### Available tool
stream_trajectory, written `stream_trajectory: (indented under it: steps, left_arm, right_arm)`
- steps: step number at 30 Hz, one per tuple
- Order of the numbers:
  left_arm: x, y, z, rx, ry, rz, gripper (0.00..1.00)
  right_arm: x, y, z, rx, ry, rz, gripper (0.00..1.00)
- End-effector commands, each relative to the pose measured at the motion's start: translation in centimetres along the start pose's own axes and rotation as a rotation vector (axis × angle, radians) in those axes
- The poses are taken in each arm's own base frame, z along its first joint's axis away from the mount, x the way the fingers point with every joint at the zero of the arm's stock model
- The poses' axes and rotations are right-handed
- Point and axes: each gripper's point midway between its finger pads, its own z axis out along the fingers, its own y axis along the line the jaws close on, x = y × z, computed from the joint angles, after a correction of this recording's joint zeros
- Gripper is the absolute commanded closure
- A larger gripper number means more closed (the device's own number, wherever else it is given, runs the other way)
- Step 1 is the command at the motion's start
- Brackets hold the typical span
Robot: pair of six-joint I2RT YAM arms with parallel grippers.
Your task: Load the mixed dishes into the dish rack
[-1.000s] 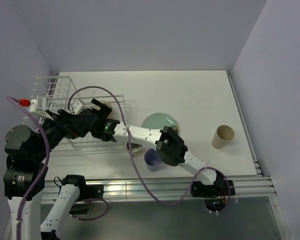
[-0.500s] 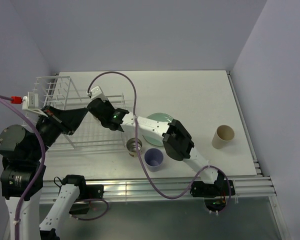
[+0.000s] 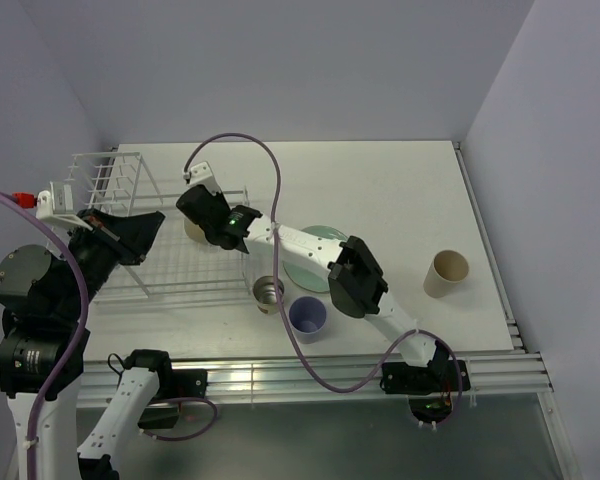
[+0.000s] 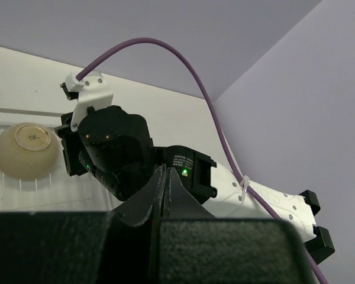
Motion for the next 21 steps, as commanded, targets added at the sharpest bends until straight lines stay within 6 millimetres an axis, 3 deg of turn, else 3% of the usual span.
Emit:
stream_trajectory:
  steps: [1, 8, 14, 21]
  left_arm:
    - [-0.8, -0.1, -0.5, -0.012, -0.03, 0.039, 1.0]
    - [-0.7, 0.0, -0.7, -0.017, -0.026, 0.048, 1.0]
    - [-0.5, 0.1, -0.5, -0.015, -0.021, 0.049, 1.0]
    - [-0.2, 0.4, -0.3, -0.017, -0.012, 0.052, 1.0]
  right_arm:
    - [-1.3, -0.7, 1.1, 0.011, -0.018, 0.048, 1.0]
    - [-0.4, -1.4, 2.9, 0.026, 0.002, 0.048, 1.0]
    - [0.5, -0.9, 3.7, 0.015, 0.022, 0.031, 1.0]
    - [0.7, 2.9, 3.8, -0.102, 0.013, -0.003, 1.0]
